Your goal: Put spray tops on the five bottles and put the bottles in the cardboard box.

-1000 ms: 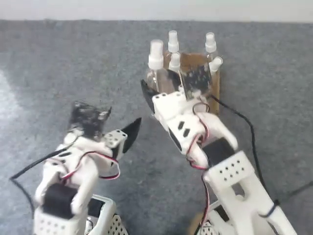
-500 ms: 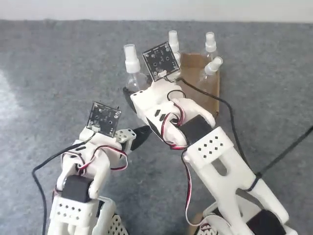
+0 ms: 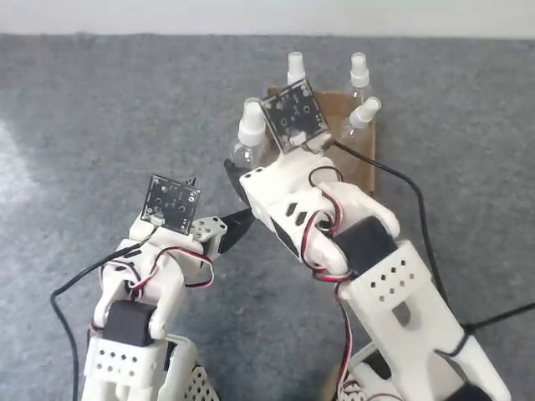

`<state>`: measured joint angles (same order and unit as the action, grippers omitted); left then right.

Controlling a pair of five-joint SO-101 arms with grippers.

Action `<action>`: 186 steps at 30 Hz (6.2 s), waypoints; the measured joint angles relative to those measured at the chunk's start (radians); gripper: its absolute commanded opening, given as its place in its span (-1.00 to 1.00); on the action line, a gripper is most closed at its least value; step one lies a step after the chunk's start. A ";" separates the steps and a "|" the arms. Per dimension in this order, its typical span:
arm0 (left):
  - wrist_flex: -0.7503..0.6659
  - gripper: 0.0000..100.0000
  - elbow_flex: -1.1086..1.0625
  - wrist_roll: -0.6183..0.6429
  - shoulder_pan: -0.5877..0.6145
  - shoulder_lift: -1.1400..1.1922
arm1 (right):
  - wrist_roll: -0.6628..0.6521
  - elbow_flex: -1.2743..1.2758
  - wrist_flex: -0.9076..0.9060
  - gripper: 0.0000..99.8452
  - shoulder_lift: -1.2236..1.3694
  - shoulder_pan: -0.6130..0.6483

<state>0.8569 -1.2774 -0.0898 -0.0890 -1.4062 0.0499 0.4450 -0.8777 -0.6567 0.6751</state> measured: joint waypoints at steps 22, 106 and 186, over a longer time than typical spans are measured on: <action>-0.043 -0.98 -0.017 0.051 0.284 0.002 | -0.086 0.417 0.704 -0.99 0.140 -0.275; -0.043 -0.98 -0.017 0.051 0.285 0.002 | -0.101 0.571 0.934 -0.45 0.327 -0.311; -0.041 -0.97 -0.420 0.051 0.293 -0.097 | -0.293 1.220 -0.097 -0.99 -1.128 -0.858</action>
<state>0.8155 -1.6978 -0.0391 0.2041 -1.5029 -0.2432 1.6648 -0.9743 -1.7845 -0.1826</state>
